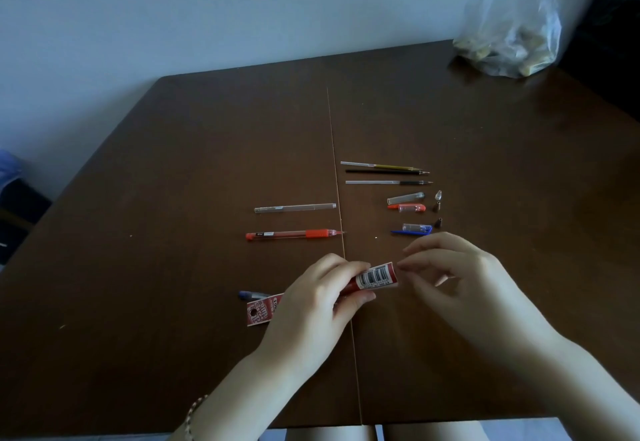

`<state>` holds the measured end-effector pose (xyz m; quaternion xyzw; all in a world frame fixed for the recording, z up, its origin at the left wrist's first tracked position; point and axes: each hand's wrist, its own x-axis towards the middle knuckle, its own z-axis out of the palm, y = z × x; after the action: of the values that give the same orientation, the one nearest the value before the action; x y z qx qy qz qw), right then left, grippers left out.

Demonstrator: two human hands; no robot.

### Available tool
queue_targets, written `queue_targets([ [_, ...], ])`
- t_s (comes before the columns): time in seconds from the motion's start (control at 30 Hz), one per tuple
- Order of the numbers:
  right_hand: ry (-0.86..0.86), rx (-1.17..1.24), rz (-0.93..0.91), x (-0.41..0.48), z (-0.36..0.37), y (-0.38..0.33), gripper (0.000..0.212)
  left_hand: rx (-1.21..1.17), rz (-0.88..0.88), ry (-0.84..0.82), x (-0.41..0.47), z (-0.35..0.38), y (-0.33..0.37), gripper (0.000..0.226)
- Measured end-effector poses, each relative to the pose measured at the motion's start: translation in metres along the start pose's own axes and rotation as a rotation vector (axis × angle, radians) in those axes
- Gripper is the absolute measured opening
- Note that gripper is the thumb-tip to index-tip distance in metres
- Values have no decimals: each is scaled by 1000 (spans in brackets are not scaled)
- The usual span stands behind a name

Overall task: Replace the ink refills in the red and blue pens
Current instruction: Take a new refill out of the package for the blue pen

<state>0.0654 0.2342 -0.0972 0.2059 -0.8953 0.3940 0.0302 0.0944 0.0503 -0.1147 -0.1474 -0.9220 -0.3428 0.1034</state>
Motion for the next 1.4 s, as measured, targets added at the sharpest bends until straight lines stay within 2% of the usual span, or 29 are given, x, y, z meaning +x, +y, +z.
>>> queue_targets([
  [0.2,114,155,-105,-3,-3,-5,16,16,9,7,-1,2,-2,32],
  [0.33,-60,2,-216,-7,0,-9,23,9,5,-1,-2,3,-4,33],
  [0.43,42,-61,-130,-4,5,-3,12,17,4,14,-1,3,-4,33],
  [0.5,64,-48,-79,-1,6,1,14,26,7,19,-2,3,-5,33],
  [0.7,-82,135,22,4,12,7,20,33,36,-6,-3,3,-4,30],
  [0.87,6,236,103,6,17,8,31,78,88,-34,-2,7,-1,31],
  [1.07,-80,268,118,2,15,10,20,134,107,-62,-8,7,-1,36],
  [1.13,-55,347,174,2,10,13,18,143,80,-51,-10,5,-3,35],
  [1.23,67,660,349,2,-3,22,11,163,32,-30,-12,-1,-10,33],
  [1.4,254,1007,454,6,-10,34,28,293,43,-27,-8,-3,-16,37],
])
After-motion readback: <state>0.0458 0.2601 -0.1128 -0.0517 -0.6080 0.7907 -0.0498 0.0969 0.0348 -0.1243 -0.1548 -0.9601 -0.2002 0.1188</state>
